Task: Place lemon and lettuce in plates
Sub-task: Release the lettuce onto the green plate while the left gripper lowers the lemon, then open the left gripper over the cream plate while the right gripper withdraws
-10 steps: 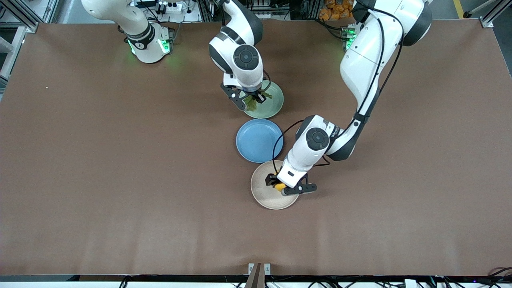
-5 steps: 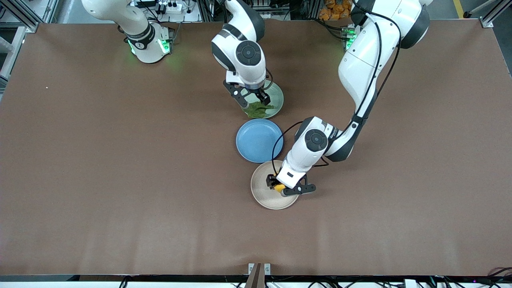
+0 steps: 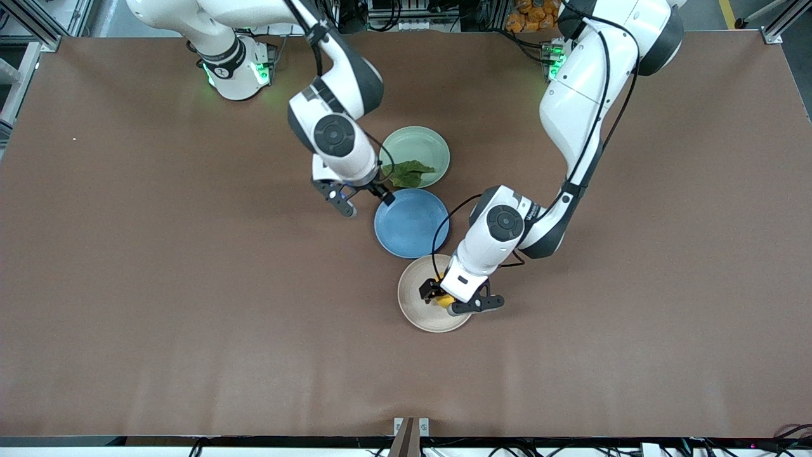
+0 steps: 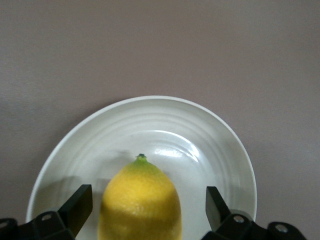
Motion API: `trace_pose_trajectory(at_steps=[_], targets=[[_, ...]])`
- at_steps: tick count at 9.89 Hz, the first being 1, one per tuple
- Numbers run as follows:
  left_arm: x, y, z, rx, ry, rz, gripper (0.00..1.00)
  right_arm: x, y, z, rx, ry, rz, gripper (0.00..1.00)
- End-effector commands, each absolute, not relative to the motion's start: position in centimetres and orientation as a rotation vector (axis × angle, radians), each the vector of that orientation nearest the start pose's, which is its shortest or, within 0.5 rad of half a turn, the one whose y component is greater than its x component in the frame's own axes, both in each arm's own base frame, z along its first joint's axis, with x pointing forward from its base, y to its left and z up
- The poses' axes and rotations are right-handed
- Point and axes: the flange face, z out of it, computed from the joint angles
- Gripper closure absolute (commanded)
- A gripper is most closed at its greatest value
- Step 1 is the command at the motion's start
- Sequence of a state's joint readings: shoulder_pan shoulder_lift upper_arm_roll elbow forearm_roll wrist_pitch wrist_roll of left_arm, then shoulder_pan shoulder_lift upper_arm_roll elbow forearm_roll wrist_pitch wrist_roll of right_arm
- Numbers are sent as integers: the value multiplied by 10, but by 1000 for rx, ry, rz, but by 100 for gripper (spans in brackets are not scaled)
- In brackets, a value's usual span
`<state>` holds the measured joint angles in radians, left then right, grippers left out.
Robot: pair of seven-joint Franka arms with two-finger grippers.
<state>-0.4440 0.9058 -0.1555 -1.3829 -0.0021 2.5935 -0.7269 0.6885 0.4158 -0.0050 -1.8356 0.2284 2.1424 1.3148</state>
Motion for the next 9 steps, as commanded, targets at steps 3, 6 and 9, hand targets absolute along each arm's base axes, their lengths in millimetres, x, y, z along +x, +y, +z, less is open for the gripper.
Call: trace_pose_trajectory(at_steps=[3,6,9], targets=[[665,-343,301,-3314,-381,-171,0,543,305,298,-2927,1000,373,0],[678,-263,332,-3277,-177,-87,0,572,239,295,-2963,923,342,0],[681,-183,314,-3238,-75,-18,0,588,193,291,-3024,858,303,0]])
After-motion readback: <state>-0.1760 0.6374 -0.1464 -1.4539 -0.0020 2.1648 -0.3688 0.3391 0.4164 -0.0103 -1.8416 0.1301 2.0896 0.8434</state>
